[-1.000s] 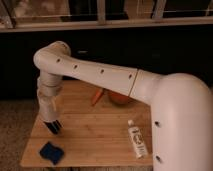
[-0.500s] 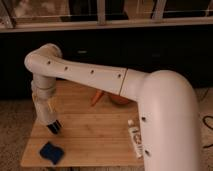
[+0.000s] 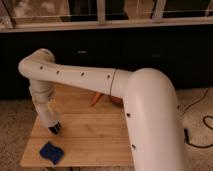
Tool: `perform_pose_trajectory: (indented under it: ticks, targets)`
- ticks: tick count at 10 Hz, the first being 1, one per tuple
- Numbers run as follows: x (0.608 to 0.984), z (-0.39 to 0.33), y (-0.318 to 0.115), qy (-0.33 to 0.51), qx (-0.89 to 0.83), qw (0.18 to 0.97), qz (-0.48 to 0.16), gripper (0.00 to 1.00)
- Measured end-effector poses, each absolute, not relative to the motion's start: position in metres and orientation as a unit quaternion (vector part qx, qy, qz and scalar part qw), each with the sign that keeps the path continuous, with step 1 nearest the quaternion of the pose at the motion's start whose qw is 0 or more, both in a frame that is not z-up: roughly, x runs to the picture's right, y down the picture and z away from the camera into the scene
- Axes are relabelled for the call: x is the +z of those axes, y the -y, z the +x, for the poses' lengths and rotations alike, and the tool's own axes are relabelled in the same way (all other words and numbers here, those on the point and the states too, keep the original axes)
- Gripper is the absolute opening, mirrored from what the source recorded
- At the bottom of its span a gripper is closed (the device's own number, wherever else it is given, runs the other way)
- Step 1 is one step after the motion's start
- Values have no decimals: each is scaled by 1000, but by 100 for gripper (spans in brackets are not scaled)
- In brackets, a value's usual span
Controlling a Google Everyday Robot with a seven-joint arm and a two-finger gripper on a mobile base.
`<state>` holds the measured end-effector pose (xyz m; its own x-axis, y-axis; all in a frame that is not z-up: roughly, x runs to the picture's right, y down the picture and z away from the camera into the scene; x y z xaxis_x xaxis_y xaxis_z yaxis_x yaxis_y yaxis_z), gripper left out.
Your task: Place the ceramic cup over the eraser
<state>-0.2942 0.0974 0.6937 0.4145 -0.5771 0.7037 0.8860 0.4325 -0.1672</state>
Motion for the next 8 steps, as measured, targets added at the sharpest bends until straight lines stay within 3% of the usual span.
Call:
perform_pose_trajectory:
  ticks: [2,5,7,8]
  targets:
    - [702,-293,-98,269,-461,802,-268,56]
    - [703,-292,-101,270,-462,801,-268,76]
    - [703,-290,-103,278,-459,799,-272,66]
    - [707,-291,-101,273,-461,801,-268,55]
